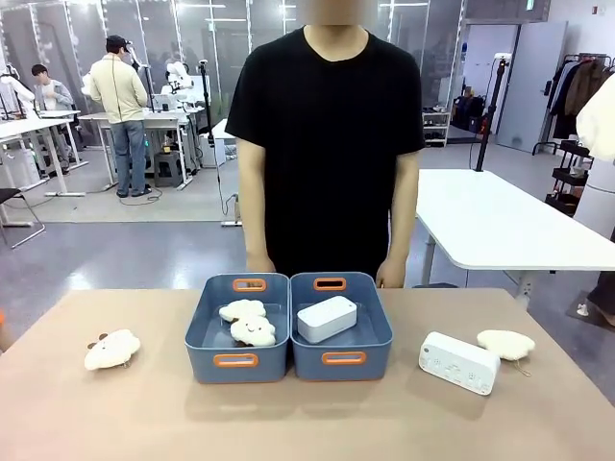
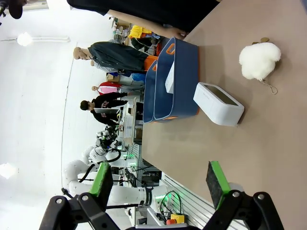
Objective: Sort the digital clocks into the basket.
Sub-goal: Pick up the Digital clock from the table and place it into the empty Plastic storage basket.
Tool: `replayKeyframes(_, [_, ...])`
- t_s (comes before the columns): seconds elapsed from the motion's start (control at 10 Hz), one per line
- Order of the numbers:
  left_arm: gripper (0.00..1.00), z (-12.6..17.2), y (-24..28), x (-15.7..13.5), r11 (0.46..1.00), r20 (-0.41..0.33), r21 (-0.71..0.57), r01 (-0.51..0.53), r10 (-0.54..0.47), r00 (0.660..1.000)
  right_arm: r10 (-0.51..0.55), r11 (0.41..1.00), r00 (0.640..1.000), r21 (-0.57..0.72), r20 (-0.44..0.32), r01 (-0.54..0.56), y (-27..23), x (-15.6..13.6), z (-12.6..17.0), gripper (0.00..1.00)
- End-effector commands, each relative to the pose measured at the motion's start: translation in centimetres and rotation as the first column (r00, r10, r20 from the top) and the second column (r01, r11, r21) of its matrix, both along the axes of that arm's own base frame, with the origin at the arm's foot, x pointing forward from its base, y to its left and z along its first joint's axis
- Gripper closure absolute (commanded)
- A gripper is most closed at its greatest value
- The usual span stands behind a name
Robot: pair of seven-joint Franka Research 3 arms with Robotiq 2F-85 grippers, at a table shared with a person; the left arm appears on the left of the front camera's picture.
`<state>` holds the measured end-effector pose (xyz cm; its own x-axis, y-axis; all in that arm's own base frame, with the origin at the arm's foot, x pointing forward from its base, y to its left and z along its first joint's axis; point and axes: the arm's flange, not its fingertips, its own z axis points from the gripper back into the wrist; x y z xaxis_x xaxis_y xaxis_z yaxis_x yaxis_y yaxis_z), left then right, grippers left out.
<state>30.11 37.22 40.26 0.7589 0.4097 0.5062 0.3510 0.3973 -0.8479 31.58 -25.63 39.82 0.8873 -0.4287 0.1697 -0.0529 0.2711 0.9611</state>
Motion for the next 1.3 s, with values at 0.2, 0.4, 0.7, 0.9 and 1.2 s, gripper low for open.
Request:
replayKeyframes(0.2, [0.0,-2.7,0.6,2.0,0.993,-0.011,-0.059,0.097,-0.098,0.995,0.007,1.0,1.0,0.005,0.009,-0.007,0.1,-0.1,0.2,0.0])
replayKeyframes(0.4, [0.0,-2.5,1.2,-0.4,0.998,-0.022,-0.057,0.02,-0.021,1.0,0.007,1.0,1.0,0.005,0.009,-0.007,0.1,-0.1,0.2,0.0])
replayKeyframes(0.7, [0.0,-2.5,1.2,-0.4,0.998,-0.022,-0.057,0.02,-0.021,1.0,0.007,1.0,1.0,0.005,0.009,-0.007,0.1,-0.1,0.2,0.0])
replayKeyframes(0.9, [0.0,-2.5,1.2,-0.4,0.998,-0.022,-0.057,0.02,-0.021,1.0,0.007,1.0,1.0,0.005,0.009,-0.007,0.1,-0.1,0.2,0.0])
replayKeyframes(1.2, [0.0,-2.5,1.2,-0.4,0.998,-0.022,-0.057,0.02,-0.021,1.0,0.007,1.0,1.0,0.005,0.009,-0.007,0.1,-0.1,0.2,0.0])
